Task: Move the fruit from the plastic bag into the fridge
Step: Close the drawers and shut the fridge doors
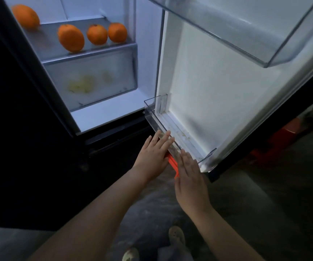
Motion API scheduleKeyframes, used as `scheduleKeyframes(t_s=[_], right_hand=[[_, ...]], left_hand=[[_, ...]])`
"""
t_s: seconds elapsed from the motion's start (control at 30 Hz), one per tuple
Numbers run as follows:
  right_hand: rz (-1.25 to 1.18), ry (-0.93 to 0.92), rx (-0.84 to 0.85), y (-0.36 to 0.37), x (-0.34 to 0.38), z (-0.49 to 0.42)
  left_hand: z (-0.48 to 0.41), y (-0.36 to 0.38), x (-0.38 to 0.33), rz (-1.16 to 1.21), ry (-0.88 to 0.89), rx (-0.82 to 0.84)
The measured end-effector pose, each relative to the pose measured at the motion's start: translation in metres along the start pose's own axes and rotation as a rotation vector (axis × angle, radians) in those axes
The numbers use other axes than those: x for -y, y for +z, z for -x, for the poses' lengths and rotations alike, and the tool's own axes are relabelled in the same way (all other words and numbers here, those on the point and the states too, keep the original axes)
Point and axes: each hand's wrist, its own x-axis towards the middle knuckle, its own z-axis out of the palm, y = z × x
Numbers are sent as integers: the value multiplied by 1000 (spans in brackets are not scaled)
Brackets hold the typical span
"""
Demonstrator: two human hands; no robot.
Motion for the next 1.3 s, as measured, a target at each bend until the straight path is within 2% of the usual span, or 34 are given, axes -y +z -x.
scheduleKeyframes(t_s=[0.2,0.37,0.57,0.63,0.7,0.87,1.3], right_hand=[[-67,98,-44,8,47,-4],[-118,27,-3,1,45,2],[-134,34,-255,-30,7,34],[-80,62,-287,-33,-6,41],[-18,79,-251,-32,-15,44],[73,88,-149,-19,-24,42],[72,-56,-141,0,31,44]], left_hand=[[9,-13,29,-45,63,32],[16,-28,29,-80,115,49],[53,-4,-2,-92,340,-8],[57,2,-8,-128,382,53],[57,7,-11,-105,364,85],[63,6,-9,-68,328,25],[99,-13,40,-76,138,-33]])
